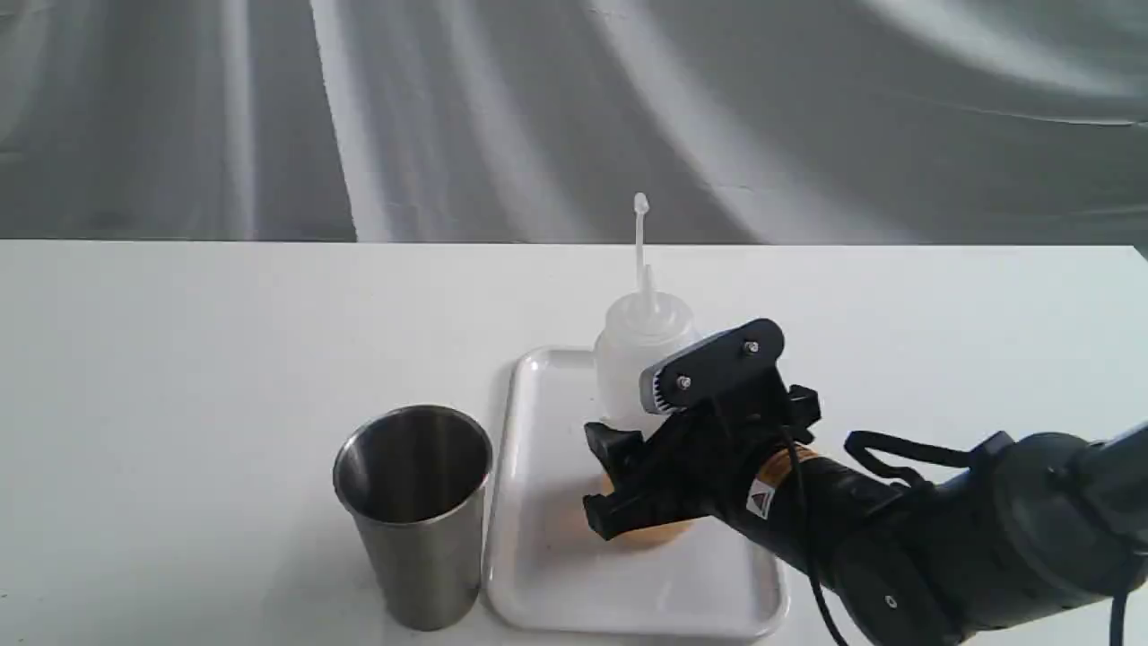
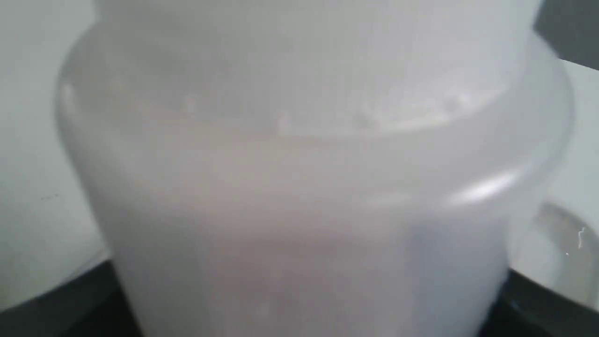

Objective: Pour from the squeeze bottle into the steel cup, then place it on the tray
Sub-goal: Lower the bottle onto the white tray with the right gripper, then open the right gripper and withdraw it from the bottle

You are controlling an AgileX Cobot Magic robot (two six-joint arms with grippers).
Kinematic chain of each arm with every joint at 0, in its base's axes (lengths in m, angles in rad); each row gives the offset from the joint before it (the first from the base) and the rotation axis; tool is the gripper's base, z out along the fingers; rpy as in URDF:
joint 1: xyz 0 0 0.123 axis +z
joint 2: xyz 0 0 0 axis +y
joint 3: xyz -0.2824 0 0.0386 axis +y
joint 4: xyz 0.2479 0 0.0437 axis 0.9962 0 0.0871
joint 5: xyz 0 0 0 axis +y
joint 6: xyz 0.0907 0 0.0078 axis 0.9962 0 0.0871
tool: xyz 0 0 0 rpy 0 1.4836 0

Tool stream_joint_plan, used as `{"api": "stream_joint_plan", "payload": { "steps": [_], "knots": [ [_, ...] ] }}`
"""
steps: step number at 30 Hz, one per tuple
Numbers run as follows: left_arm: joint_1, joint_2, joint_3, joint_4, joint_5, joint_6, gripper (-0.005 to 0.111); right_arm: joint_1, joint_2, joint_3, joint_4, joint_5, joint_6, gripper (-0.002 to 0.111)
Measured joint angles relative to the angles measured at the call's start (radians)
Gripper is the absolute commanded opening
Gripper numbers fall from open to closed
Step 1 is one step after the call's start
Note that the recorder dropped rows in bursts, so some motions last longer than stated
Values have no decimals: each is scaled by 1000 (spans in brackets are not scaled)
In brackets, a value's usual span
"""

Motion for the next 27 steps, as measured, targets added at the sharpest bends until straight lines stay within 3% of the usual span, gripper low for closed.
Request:
{"api": "stream_joint_plan", "payload": {
  "steps": [9, 11, 16, 21, 23, 27],
  "knots": [
    [0, 0, 0, 0, 0, 0, 0, 0, 0, 0, 0, 1, 0, 0],
    [0, 0, 0, 0, 0, 0, 0, 0, 0, 0, 0, 1, 0, 5],
    [0, 0, 0, 0, 0, 0, 0, 0, 0, 0, 0, 1, 0, 33],
    [0, 0, 0, 0, 0, 0, 0, 0, 0, 0, 0, 1, -3, 79],
    [0, 0, 0, 0, 0, 0, 0, 0, 0, -2, 0, 1, -3, 89],
    [0, 0, 0, 0, 0, 0, 0, 0, 0, -2, 0, 1, -3, 95]
  ]
}}
